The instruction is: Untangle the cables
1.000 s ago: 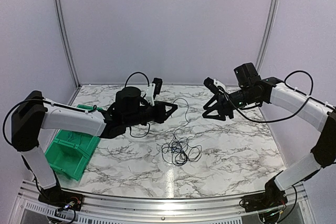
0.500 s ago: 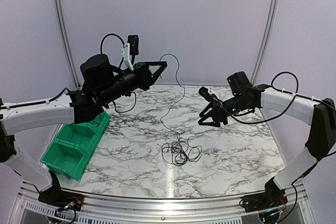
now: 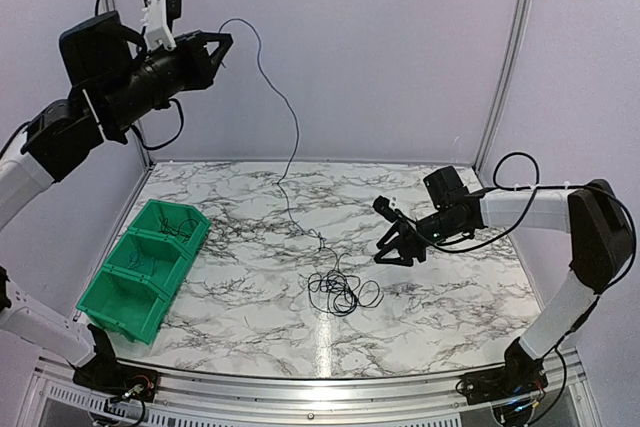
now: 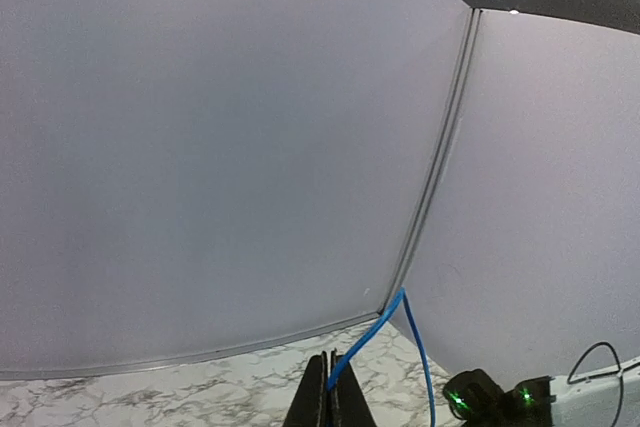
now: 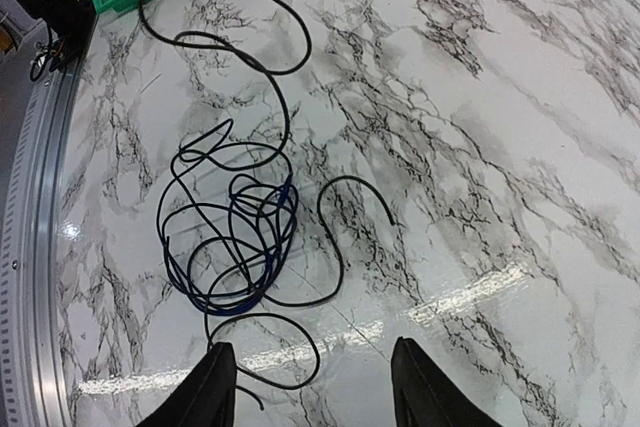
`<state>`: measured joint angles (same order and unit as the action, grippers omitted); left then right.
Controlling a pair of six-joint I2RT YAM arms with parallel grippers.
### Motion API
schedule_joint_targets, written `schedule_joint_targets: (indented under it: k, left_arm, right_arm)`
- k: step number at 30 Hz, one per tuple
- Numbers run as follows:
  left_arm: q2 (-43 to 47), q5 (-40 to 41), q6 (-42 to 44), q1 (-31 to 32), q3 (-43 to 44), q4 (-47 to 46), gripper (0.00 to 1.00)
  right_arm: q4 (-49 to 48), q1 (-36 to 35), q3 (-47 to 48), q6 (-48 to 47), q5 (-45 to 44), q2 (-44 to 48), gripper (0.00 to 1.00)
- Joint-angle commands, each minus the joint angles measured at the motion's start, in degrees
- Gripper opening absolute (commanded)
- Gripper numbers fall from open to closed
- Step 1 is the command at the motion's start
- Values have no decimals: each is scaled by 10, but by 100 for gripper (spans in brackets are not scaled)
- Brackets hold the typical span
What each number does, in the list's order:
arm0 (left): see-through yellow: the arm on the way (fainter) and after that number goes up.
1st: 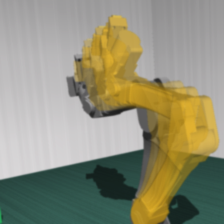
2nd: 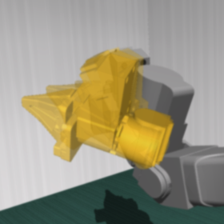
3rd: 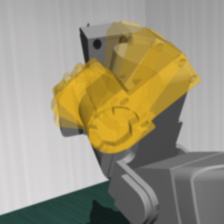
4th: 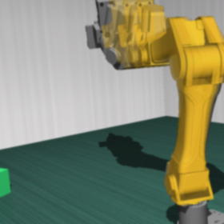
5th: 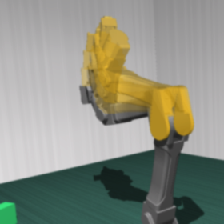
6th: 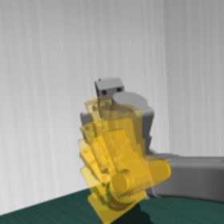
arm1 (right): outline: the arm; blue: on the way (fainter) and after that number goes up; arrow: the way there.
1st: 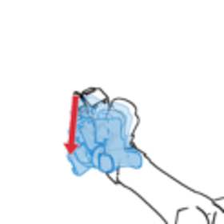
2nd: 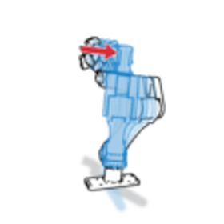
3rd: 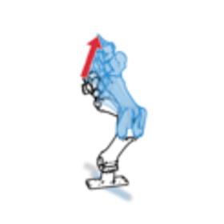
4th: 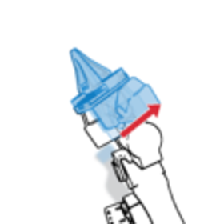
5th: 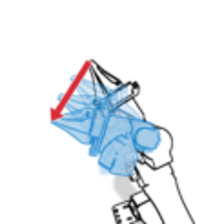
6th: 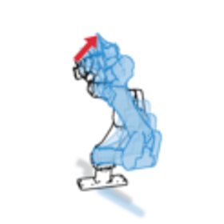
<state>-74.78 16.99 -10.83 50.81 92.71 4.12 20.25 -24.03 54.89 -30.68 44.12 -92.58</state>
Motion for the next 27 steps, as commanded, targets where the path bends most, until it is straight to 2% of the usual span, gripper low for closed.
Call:
schedule_joint_targets:
  k: [1,5,8,13,20,27]
  left_arm:
    - [49,105,27,-17,-44,87,0]
    - [80,88,-34,-27,-122,78,0]
    - [98,59,-77,-27,-206,38,0]
    - [133,50,-124,-28,-303,-26,0]
    - [170,56,-132,-28,-357,-32,0]
    - [212,67,-118,-28,-370,-32,0]
  right_arm:
    - [-23,-1,8,-5,21,2,54]
    - [-16,-28,31,-5,-3,-4,58]
    - [-19,-76,68,-7,-49,-16,61]
    - [30,-143,193,12,-99,-111,64]
    - [72,-222,280,23,-149,-221,70]
    - [63,-253,283,58,-226,-276,68]
